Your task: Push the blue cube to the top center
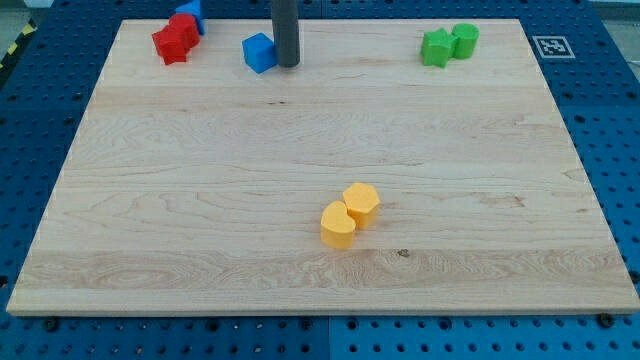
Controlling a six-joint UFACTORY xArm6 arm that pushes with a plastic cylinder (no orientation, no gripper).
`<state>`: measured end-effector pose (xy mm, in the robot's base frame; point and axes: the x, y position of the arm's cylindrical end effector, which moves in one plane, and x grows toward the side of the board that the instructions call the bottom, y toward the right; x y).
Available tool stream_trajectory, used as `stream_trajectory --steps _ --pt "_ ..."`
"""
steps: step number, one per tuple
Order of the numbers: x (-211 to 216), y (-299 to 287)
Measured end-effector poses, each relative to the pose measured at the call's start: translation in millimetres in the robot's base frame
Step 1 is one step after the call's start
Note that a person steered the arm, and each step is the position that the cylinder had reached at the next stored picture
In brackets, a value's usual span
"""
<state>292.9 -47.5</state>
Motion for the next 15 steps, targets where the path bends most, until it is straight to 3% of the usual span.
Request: stream_trajectory --steps 4,5,6,7,10,15 --pt "5.2 39.7" --pt "31.4 21.2" --pt "52.3 -36.5" --pt "38.5 -82.7" --pt "-20.9 -85.0" --pt "-12.3 -45.0"
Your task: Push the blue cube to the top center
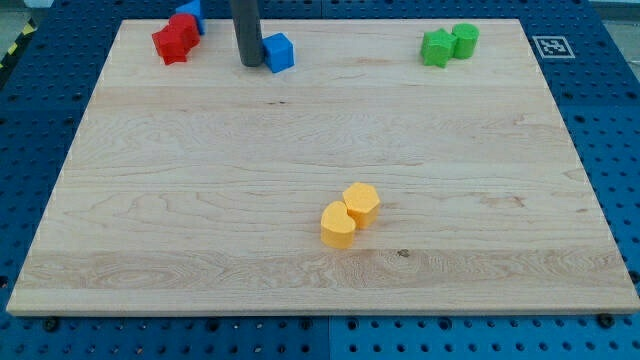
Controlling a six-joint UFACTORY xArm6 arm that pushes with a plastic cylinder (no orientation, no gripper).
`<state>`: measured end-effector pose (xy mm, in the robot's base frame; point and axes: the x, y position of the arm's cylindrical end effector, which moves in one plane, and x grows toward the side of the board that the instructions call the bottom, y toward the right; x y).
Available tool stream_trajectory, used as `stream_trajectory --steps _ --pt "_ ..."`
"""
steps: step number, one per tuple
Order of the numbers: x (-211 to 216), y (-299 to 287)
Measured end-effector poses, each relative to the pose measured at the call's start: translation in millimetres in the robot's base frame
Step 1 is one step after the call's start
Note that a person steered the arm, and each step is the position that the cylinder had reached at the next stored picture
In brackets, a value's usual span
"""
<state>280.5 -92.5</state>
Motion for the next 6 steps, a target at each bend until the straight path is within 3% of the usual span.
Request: stream_trajectory --steps 4,5,6 --pt "-29.8 63.3" --pt "-13.6 83.7" --pt "39.9 142.8"
